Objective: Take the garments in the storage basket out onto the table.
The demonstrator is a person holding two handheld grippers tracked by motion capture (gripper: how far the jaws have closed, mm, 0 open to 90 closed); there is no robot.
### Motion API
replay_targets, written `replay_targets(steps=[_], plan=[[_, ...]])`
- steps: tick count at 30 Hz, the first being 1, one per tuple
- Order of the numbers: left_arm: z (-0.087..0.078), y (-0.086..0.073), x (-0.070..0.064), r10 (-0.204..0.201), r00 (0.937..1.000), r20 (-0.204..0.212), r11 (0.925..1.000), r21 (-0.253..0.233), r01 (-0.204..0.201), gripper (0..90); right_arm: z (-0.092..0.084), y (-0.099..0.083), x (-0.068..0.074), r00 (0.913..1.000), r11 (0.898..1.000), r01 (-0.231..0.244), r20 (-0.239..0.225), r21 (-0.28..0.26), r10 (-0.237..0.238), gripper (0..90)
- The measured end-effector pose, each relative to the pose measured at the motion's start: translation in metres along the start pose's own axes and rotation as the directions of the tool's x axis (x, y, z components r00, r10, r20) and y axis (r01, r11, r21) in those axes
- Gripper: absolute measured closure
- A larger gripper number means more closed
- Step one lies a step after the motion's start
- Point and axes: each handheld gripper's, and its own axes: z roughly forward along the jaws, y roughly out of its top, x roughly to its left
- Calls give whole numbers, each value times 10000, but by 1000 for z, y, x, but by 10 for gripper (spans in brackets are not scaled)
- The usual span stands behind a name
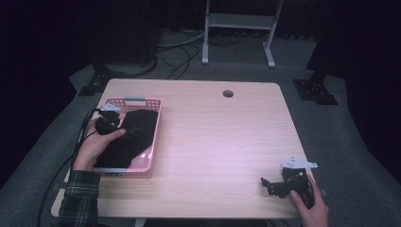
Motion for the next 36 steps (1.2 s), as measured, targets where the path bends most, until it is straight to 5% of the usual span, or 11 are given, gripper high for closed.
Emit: replay_targets(steps=[14,36], plan=[[10,-2,1,-35,9999,-120,9953,964,47,3,0,0,0,10000,10000,-6,-1,2,6,0],[23,-4,3,-311,9994,-133,9722,2318,333,3,0,0,0,10000,10000,-6,-1,3,6,0]])
